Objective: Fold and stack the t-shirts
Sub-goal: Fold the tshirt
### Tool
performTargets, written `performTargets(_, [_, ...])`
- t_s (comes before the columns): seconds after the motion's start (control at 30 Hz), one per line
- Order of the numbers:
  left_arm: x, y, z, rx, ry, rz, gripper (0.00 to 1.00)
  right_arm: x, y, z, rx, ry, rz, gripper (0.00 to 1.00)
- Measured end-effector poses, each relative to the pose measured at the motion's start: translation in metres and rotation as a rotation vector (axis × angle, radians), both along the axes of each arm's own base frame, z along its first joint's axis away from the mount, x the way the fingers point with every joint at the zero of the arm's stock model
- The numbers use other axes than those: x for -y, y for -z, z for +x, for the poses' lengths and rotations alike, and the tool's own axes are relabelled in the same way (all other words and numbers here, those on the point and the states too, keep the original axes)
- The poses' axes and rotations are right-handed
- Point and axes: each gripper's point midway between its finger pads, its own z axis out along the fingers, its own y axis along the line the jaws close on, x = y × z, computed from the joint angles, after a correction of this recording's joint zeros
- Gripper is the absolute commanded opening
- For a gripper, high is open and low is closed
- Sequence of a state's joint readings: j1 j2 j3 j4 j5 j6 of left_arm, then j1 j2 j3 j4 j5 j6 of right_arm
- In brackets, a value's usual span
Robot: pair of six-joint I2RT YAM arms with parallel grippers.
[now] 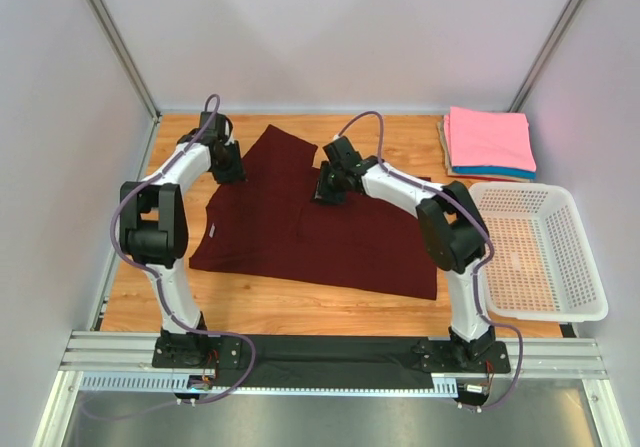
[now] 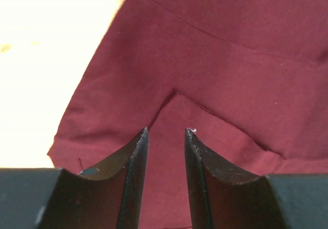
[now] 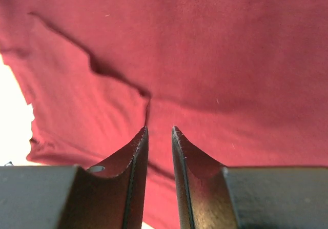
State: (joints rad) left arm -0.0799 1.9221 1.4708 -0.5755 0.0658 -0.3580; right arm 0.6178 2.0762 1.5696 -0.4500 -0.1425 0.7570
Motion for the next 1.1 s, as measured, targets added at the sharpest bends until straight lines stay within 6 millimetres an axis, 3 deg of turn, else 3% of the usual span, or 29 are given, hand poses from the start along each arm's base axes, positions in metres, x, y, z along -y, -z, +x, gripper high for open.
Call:
performTargets(0.17, [0.001,0.006,0.008,-0.003,0.057,0.019,0.39,-0.020,0.024,0.000,-0.044,-0.003,0.010,0.27])
performTargets(0.4, [0.004,0.014,0.012,-0.007,0.113,0.022,0.37,-0.041,0.029,-0.007,-0.047,-0.019,0.042,0.27])
performTargets(0.6, [0.004,0.029,0.009,-0.040,0.136,0.031,0.36,-0.046,0.035,-0.008,-0.052,-0.012,0.040,0.26])
performTargets(0.87, [0.007,0.031,0.012,-0.028,0.177,0.027,0.34,-0.044,0.040,-0.003,-0.045,0.008,0.021,0.26])
performTargets(1.1, [0.010,0.050,0.009,-0.064,0.207,0.015,0.33,-0.045,0.041,0.001,-0.036,0.015,0.016,0.22])
